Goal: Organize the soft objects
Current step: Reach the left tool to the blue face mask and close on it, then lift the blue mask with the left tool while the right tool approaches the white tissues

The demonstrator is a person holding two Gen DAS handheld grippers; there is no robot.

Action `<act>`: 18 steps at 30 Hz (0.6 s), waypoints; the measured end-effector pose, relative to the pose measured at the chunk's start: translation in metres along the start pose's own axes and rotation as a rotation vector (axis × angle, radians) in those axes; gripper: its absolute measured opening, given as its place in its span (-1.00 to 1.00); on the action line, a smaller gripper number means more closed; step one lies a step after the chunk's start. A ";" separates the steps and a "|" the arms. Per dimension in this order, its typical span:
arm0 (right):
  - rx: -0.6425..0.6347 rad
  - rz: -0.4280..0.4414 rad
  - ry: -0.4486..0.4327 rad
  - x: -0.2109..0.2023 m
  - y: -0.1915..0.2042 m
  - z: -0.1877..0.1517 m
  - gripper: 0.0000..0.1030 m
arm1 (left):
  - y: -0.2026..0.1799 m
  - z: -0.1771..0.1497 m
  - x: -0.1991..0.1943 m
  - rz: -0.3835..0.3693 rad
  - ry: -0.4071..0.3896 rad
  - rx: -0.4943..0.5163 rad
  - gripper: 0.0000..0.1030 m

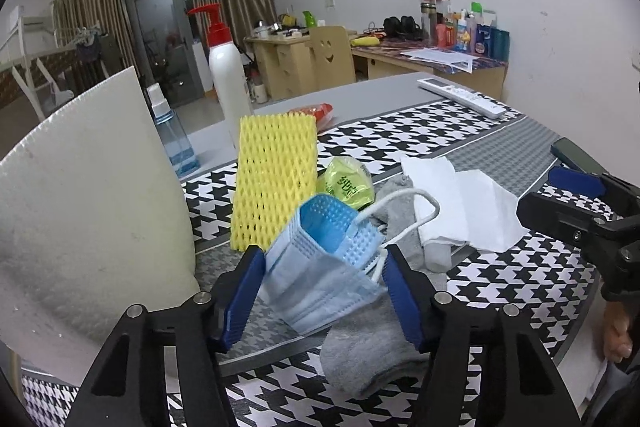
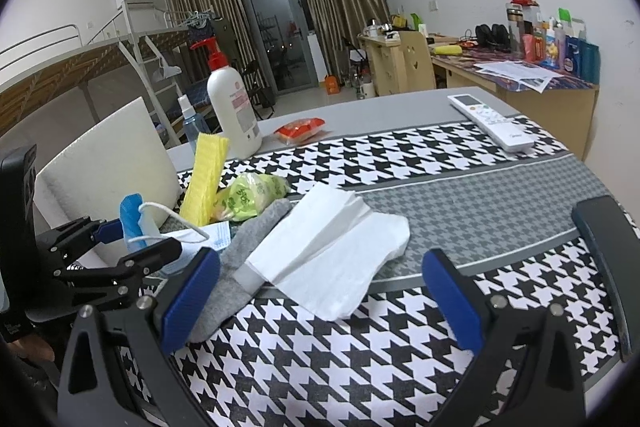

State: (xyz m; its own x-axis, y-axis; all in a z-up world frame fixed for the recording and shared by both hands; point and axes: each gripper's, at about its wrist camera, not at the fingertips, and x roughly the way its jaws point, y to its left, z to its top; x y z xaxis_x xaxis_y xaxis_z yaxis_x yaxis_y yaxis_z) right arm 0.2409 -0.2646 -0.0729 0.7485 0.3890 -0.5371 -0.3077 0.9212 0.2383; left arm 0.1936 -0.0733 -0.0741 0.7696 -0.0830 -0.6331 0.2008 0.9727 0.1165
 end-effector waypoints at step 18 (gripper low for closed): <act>-0.019 -0.024 0.088 0.022 0.007 0.006 0.98 | 0.009 -0.001 0.026 -0.075 0.084 -0.034 -0.52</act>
State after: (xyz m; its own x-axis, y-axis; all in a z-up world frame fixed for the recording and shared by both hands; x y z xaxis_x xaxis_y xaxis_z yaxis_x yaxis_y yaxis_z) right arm 0.2583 -0.2497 -0.0782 0.7017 0.3658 -0.6115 -0.3018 0.9300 0.2099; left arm 0.2149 -0.0661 -0.0903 0.6992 -0.1382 -0.7014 0.2338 0.9714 0.0416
